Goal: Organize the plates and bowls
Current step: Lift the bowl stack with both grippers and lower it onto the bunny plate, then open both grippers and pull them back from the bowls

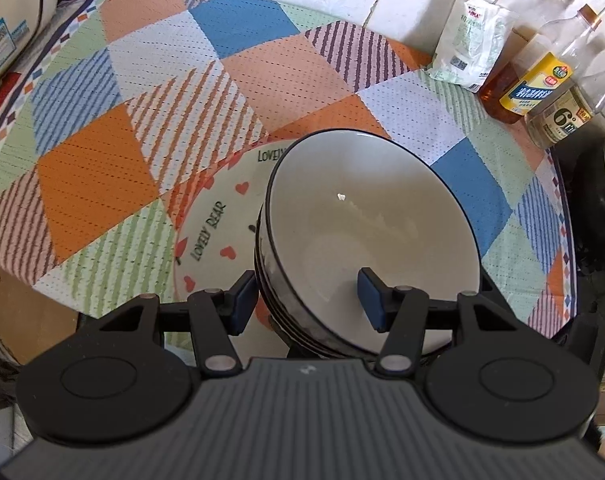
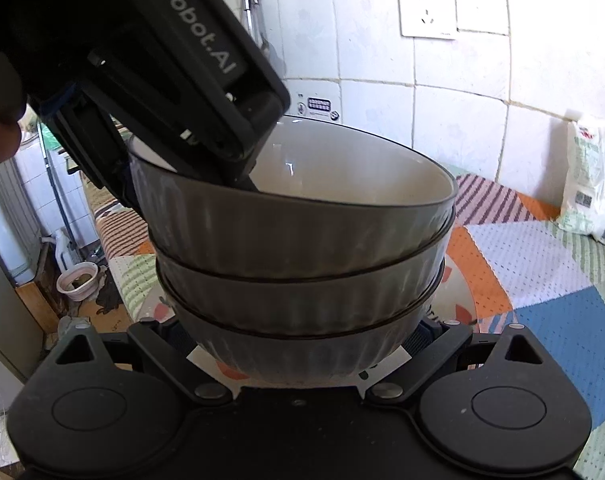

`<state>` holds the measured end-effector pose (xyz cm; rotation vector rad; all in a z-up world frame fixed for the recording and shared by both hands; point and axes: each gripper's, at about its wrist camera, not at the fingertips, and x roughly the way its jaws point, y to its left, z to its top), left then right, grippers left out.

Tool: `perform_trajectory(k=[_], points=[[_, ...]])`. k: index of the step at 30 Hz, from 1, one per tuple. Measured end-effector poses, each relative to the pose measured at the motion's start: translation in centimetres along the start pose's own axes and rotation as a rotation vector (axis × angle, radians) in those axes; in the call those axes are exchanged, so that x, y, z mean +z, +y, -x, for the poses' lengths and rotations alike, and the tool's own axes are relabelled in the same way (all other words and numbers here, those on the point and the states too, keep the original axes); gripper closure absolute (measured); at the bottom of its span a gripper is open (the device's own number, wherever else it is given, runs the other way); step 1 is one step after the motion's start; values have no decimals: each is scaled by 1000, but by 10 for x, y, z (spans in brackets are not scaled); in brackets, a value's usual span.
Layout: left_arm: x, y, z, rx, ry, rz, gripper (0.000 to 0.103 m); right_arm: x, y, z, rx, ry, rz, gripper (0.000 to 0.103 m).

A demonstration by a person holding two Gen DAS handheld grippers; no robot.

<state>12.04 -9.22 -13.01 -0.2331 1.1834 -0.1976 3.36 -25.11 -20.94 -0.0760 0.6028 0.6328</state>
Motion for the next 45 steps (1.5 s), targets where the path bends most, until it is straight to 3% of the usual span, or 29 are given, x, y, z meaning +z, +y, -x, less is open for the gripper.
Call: perform_trajectory(k=[10, 14, 19, 25, 31, 33, 36, 45], points=[[-5, 3, -6, 29, 27, -12, 50, -7, 17, -12, -20, 29, 33, 4], [-2, 5, -10, 29, 35, -26, 48, -9, 35, -19, -86, 43, 56, 4], [0, 2, -11, 9, 39, -118, 46, -5, 47, -24, -141, 64, 22, 4], [0, 2, -9, -13, 35, -171, 46, 5, 62, -28, -237, 159, -25, 3], [-9, -3, 15, 8, -70, -265, 41, 8, 88, -6, -328, 166, -65, 3], [-11, 1, 31, -46, -108, -266, 41, 8, 94, 14, -360, 129, -99, 3], [-16, 5, 53, -39, -175, -294, 41, 12, 104, 44, -375, 47, -169, 3], [-35, 28, 120, -26, -289, -319, 34, 23, 127, 102, -431, 8, -215, 3]])
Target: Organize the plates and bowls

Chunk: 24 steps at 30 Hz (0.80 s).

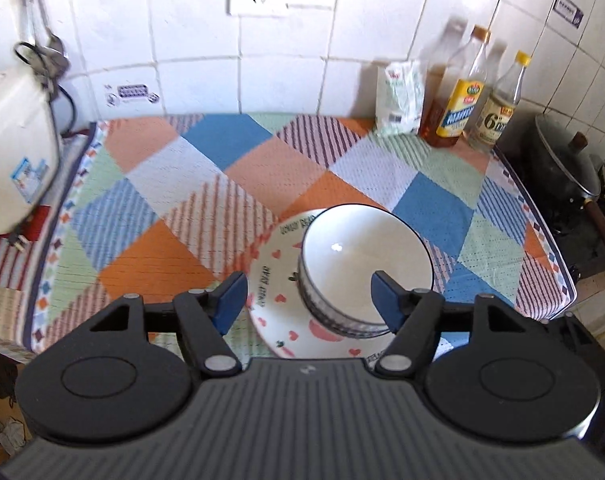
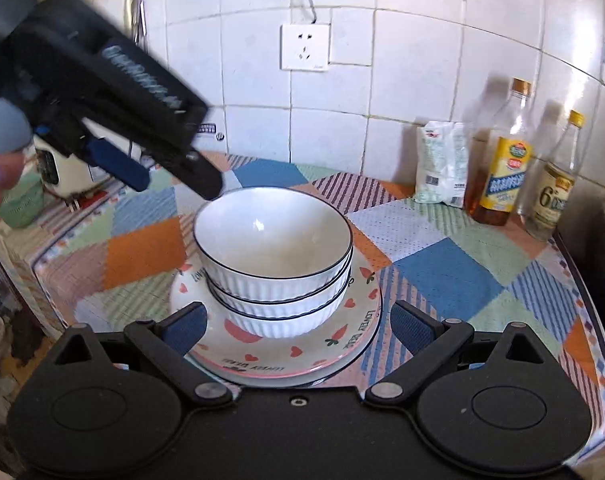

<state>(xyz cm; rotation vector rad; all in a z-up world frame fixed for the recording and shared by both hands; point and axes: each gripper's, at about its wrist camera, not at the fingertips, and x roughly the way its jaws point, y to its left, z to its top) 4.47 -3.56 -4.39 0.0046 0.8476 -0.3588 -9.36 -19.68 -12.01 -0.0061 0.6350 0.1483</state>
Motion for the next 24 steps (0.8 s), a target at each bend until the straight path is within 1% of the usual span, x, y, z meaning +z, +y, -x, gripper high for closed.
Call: perform_trajectory(k=[2, 5, 8, 10, 11, 14, 19, 24], points=[[-4, 4, 13, 14, -11, 1, 31, 3, 0, 9, -25, -1, -28, 3], [-13, 10, 31, 38, -22, 17, 28, 5, 3, 20, -92, -12, -62, 3], [-22, 15, 48, 50, -28, 17, 24, 9, 9, 35, -110, -22, -82, 3], [-27, 17, 60, 56, -35, 11, 16, 13, 13, 44, -118, -23, -88, 3], [-30, 17, 65, 60, -38, 8, 15, 15, 15, 50, -127, -23, -87, 3], [-39, 19, 77, 73, -35, -8, 15, 19, 20, 62, -164, -11, -102, 3], [-55, 29, 94, 72, -37, 25, 15, 22, 15, 75, -166, 53, -231, 3], [-68, 32, 102, 74, -34, 22, 14, 20, 11, 88, -195, 49, -267, 3]])
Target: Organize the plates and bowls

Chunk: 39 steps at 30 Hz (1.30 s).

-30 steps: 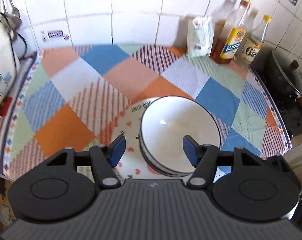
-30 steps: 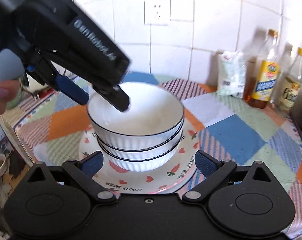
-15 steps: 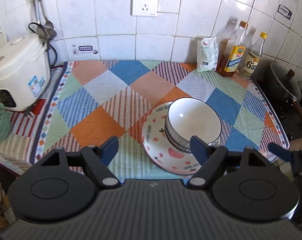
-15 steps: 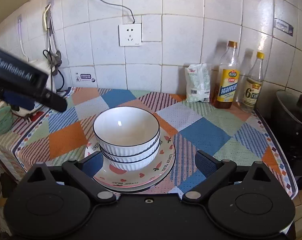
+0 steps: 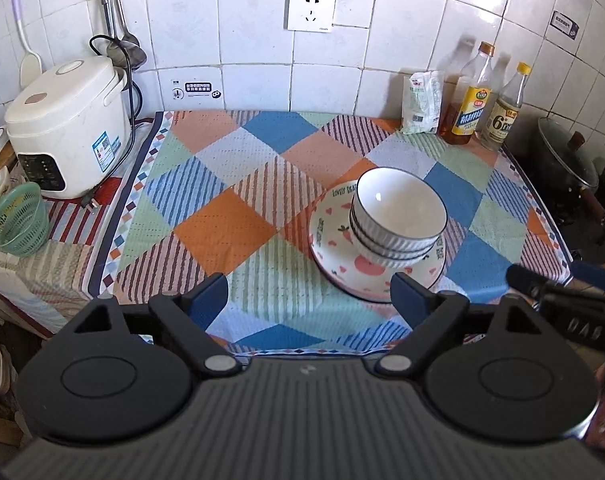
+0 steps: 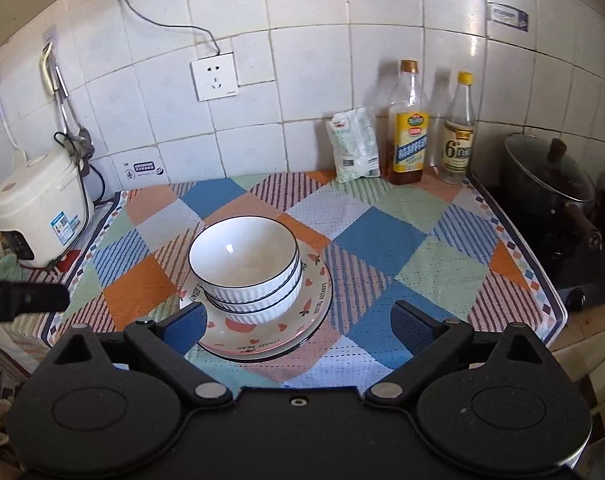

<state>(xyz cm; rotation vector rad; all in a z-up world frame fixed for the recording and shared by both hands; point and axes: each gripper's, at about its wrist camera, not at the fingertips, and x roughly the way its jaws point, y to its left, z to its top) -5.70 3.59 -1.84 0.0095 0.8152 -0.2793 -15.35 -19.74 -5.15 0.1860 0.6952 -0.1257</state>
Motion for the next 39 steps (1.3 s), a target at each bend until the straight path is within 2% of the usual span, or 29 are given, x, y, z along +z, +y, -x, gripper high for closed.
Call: perform_trajectory(k=[5, 8, 16, 20, 24, 34, 39], points=[[-8, 3, 6, 2, -15, 1, 13, 0, 1, 13, -26, -15, 3, 3], [-11, -1, 15, 33, -63, -51, 10, 2, 5, 20, -35, -29, 8, 3], [-17, -1, 24, 27, -67, -53, 8, -2, 17, 37, -78, -63, 56, 3], [-21, 1, 21, 20, -55, -47, 8, -6, 19, 37, -90, -65, 77, 3], [-24, -2, 21, 50, -70, -82, 8, -11, 23, 36, -103, -78, 86, 3], [-30, -8, 12, 41, -80, -121, 8, -18, 27, 30, -118, -87, 112, 3], [-33, -9, 4, 41, -81, -109, 8, -21, 26, 24, -118, -76, 102, 3]])
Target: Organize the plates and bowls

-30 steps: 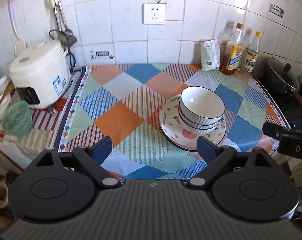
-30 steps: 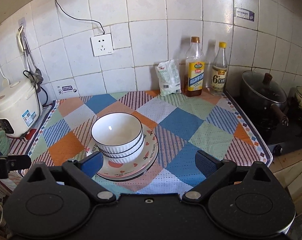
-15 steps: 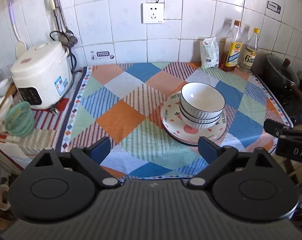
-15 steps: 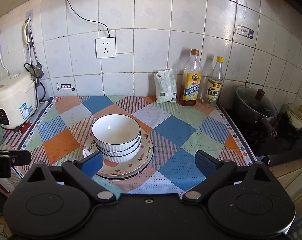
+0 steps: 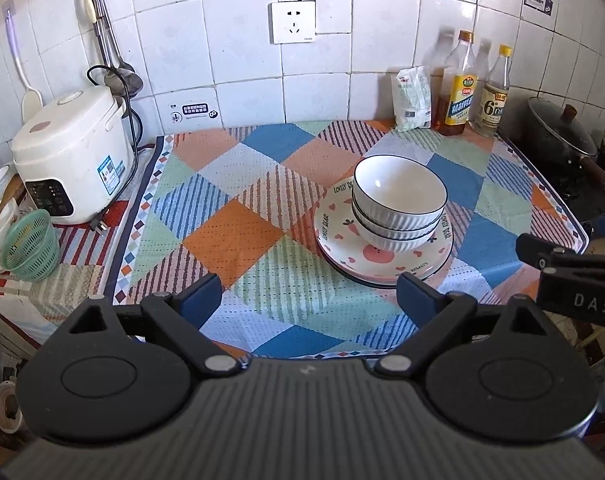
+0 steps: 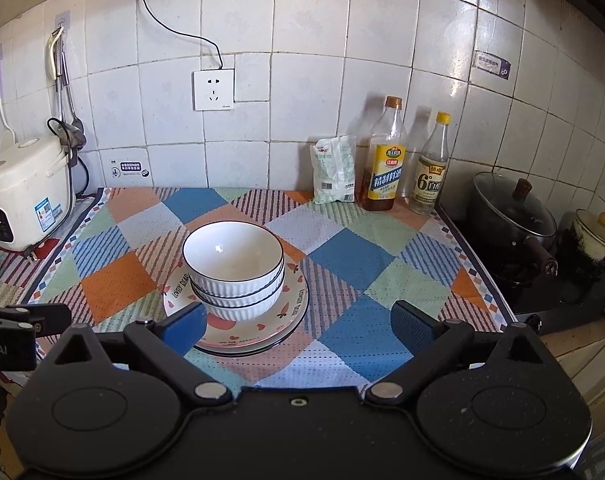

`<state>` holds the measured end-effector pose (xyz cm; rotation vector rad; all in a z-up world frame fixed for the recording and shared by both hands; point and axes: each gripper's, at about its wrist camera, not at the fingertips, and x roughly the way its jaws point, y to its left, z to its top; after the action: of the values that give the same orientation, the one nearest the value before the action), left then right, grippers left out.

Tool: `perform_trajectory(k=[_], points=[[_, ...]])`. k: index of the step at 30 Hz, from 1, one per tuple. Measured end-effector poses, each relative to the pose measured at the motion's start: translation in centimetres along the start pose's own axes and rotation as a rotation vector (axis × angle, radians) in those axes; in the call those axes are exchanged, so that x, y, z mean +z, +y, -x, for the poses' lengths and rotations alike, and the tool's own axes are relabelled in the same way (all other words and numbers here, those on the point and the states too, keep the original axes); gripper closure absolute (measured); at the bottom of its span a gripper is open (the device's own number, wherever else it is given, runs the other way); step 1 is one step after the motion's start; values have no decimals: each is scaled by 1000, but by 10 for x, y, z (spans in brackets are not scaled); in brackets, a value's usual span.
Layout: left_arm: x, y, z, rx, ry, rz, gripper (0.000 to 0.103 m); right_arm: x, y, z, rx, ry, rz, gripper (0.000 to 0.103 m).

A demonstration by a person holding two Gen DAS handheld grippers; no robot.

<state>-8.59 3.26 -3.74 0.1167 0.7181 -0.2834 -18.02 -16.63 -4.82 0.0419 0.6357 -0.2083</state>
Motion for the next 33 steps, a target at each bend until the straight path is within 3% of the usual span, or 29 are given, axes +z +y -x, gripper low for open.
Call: perform_trajectory(k=[16, 33], points=[[0, 1, -18, 10, 46, -26, 8, -5, -4, -10, 0, 18, -6, 3], [1, 1, -17, 91, -22, 4, 8, -3, -6, -15, -2, 26, -18, 3]])
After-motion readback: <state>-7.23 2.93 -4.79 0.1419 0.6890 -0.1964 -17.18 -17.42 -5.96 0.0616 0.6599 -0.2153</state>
